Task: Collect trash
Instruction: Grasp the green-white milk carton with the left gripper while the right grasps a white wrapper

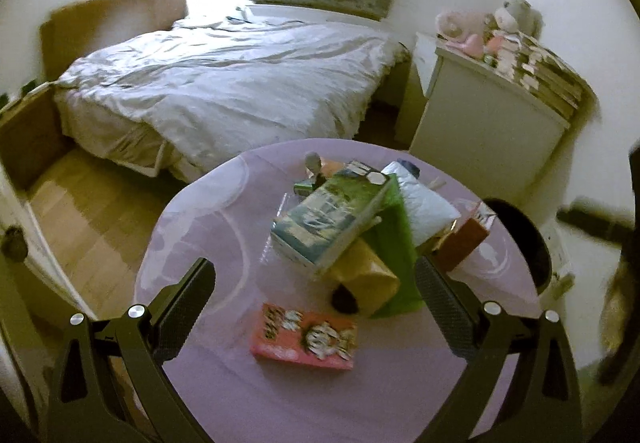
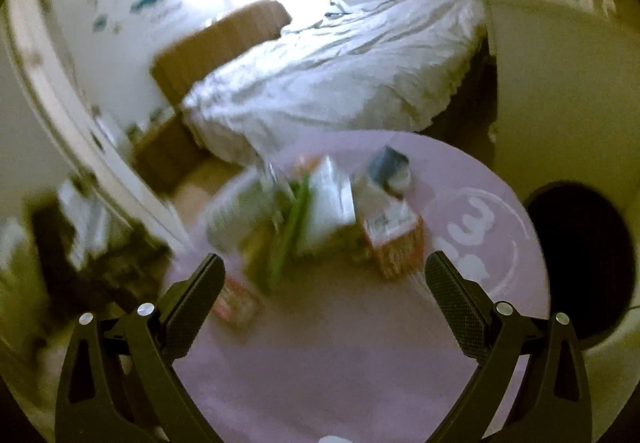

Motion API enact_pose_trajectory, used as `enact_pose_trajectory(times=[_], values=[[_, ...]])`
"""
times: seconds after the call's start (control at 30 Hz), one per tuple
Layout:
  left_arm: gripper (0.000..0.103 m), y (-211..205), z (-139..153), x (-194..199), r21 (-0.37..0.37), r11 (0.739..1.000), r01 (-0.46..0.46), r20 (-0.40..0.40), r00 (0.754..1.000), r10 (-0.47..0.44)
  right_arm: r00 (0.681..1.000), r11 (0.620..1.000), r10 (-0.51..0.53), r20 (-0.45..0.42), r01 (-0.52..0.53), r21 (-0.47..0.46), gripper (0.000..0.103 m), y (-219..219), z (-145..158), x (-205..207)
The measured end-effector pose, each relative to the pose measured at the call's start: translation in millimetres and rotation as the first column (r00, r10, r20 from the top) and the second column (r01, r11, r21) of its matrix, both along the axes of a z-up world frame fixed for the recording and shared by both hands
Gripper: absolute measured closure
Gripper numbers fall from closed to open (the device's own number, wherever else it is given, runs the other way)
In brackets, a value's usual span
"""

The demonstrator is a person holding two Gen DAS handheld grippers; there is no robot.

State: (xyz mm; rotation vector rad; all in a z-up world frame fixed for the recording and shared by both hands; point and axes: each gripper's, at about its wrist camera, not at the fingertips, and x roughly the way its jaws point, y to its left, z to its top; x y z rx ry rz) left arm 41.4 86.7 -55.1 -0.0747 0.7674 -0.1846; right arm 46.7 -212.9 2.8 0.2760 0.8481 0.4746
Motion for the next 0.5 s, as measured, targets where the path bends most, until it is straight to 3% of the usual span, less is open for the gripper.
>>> enact_pose_trajectory(times=[0.13,0.2,0.3,0.43,0.5], values=[[0.005,-4.8,-4.4,30.2,0.042,0.993,0.114,0.012,0.993,-0.115,0.995,0.991,0.095,-0.022,-0.097,-0.096,0.004,21.3,5.2,45.4],[0.005,-10.6,-14.1,50.0,0.083,0.985,0.15,-0.029,0.989,-0.148,0.989,0.981,0.137,-0.06,-0.143,-0.128,0.006,31.8,-2.7,67.9],[0.01,-18.5,-28.9,71.7,0.125,0.969,0.213,-0.07,0.976,-0.206,0.972,0.969,0.188,-0.141,-0.207,-0.133,0.02,38.7,-23.7,95.2],[0.034,-18.9,-48.0,92.2,0.115,0.963,0.244,-0.146,0.963,-0.227,0.939,0.945,0.234,-0.253,-0.281,-0.167,0.028,44.4,-58.5,122.5],[0.036,-14.5,-52.2,95.4,0.065,0.966,0.249,-0.155,0.959,-0.236,0.917,0.938,0.267,-0.297,-0.317,-0.138,0.036,44.8,-72.5,128.3]])
